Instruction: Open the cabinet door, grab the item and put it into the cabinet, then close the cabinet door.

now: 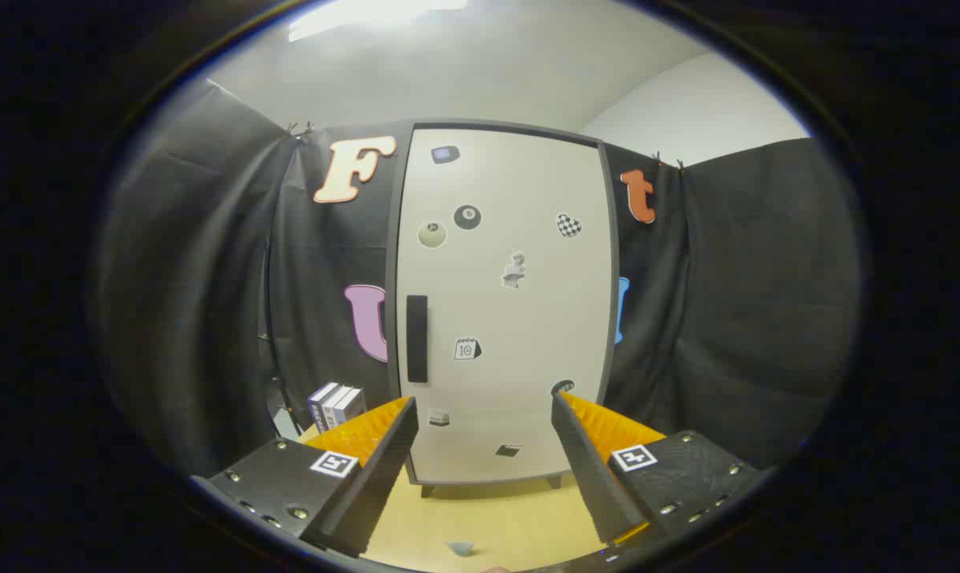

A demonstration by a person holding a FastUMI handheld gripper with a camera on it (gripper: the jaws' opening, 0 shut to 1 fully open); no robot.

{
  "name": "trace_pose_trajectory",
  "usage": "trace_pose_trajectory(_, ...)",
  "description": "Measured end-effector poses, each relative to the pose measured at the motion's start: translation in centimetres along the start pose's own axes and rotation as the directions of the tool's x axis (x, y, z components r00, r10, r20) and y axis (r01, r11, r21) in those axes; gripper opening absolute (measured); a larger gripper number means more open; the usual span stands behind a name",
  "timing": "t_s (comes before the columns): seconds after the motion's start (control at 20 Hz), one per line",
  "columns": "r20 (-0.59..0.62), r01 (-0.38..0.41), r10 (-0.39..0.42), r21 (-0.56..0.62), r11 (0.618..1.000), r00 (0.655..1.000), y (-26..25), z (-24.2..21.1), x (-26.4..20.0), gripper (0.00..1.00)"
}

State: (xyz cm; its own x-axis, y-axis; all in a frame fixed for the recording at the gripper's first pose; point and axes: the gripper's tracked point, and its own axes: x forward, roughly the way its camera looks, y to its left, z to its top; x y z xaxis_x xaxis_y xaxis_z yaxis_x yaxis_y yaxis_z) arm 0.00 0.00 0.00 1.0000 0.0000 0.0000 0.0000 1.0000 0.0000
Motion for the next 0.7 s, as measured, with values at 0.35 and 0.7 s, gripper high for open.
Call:
trace_pose_trajectory(0.35, -0.006, 0.002, -0.002, -0.006, 1.0, 1.0, -0.2, 0.0, 0.5, 1.0)
trace_pose_trajectory(0.7, -0.032, 0.002, -0.002, -0.003, 1.0, 0.999, -0.1, -0.6, 2.5, 1.0)
